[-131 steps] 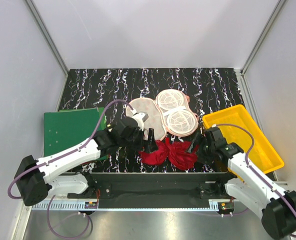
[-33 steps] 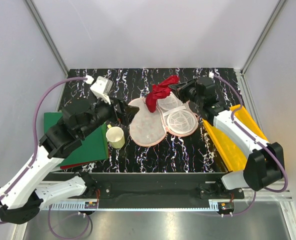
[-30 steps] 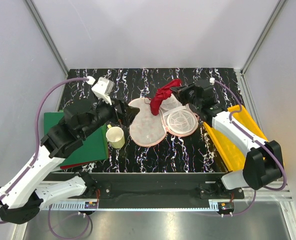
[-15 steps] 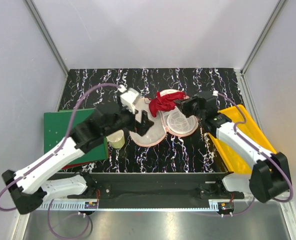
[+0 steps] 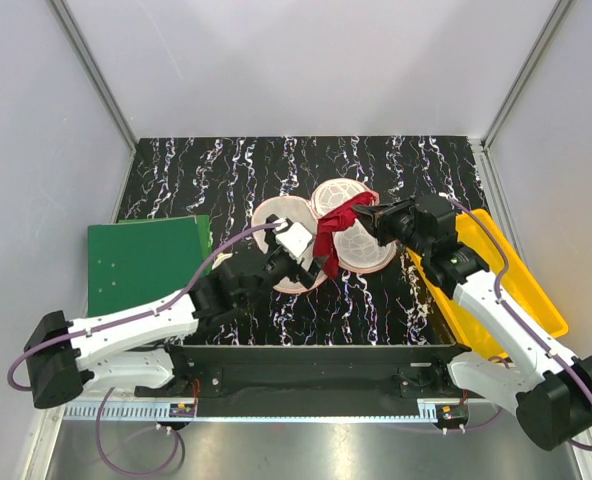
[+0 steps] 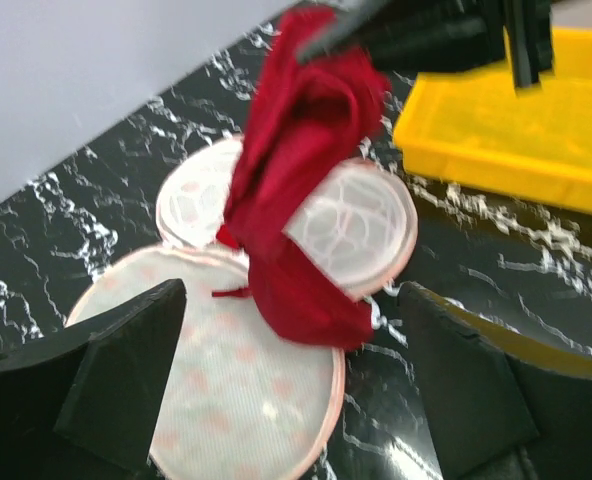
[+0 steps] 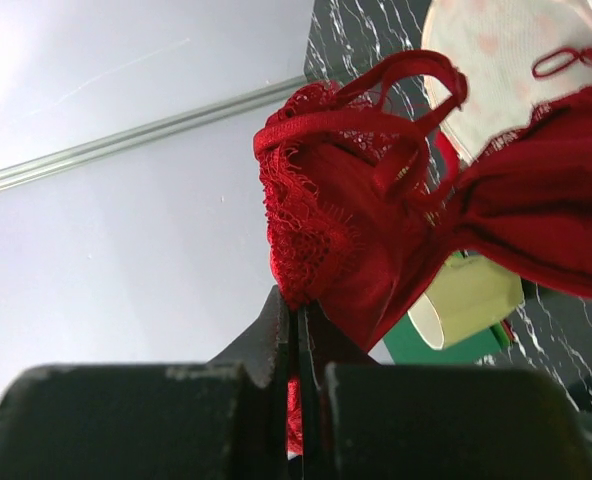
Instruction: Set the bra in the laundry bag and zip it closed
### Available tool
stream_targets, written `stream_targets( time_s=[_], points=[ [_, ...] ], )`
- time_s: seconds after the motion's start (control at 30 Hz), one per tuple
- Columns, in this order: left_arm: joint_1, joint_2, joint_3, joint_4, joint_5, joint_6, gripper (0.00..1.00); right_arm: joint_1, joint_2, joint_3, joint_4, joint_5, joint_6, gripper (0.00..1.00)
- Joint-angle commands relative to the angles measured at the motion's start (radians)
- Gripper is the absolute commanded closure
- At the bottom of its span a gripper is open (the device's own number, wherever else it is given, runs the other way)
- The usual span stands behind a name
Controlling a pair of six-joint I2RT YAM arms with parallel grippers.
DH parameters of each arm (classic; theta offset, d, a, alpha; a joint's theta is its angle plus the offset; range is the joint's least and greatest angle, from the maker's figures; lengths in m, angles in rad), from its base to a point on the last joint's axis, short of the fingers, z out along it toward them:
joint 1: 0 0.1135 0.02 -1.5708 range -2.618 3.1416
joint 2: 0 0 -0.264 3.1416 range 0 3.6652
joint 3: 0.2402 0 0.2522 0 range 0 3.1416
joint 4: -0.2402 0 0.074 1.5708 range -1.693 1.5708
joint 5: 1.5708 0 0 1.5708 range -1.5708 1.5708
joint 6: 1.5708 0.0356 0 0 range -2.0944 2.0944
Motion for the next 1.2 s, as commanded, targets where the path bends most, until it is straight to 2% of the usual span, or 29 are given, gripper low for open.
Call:
stream_targets(
  time_s=[0.0,0.03,0.13,0.23,0.27,0.3,0.33,0.37,0.43,0.47,0.53,0.57,0.67,0.77,0.9,1.07,1.17],
  points=[
    [-0.003,0.076,0.053,0.243,-0.062,0.085,0.16,0.007,-0.061,-0.012,-0.022,-0.059,0.061,1.0],
    [-0.003,0.105,0.074,0.237,-0.048,0.087,0.26,0.007,-0.069,-0.013,-0.025,-0.066,0.068,1.0],
    [-0.003,0.151,0.124,0.191,0.001,0.076,0.46,0.007,-0.104,-0.018,-0.037,-0.072,0.083,1.0],
    [-0.003,0.147,0.148,0.141,-0.002,0.048,0.96,0.008,-0.133,-0.004,-0.091,-0.073,0.052,1.0],
    [-0.003,0.139,0.153,0.097,0.004,0.035,1.0,0.007,-0.147,-0.004,-0.108,-0.075,0.013,0.97],
    [-0.003,0.127,0.162,0.062,0.024,0.015,1.0,0.007,-0.148,-0.001,-0.112,-0.093,-0.023,0.9],
    [-0.002,0.098,0.189,0.018,0.048,0.005,1.0,0.007,-0.152,0.005,-0.125,-0.107,-0.068,0.71],
    [-0.002,0.084,0.205,-0.079,0.073,-0.008,1.0,0.005,-0.149,0.014,-0.158,-0.127,-0.196,0.59],
    [0.005,0.031,0.249,-0.174,0.116,-0.064,1.0,0.007,-0.141,0.062,-0.236,-0.182,-0.346,0.42],
    [0.009,0.012,0.262,-0.269,0.163,-0.082,1.0,0.007,-0.132,0.08,-0.32,-0.202,-0.494,0.22],
    [0.034,-0.04,0.309,-0.372,0.222,-0.148,1.0,0.005,-0.118,0.147,-0.409,-0.271,-0.682,0.1],
    [0.049,-0.058,0.318,-0.453,0.324,-0.16,1.0,0.005,-0.118,0.176,-0.515,-0.276,-0.831,0.05],
    [0.103,-0.13,0.343,-0.563,0.477,-0.183,1.0,0.007,-0.122,0.301,-0.614,-0.32,-1.057,0.03],
    [0.115,-0.181,0.363,-0.632,0.611,-0.183,1.0,0.007,-0.122,0.367,-0.617,-0.461,-1.194,0.04],
    [0.123,-0.184,0.401,-0.71,0.734,-0.189,1.0,0.033,-0.069,0.444,-0.635,-0.668,-1.308,0.05],
    [0.147,-0.167,0.409,-0.753,0.867,-0.208,1.0,0.063,-0.015,0.583,-0.68,-0.782,-1.432,0.0],
    [0.164,-0.161,0.395,-0.759,0.958,-0.217,1.0,0.063,0.006,0.634,-0.683,-0.944,-1.454,0.0]
  ],
)
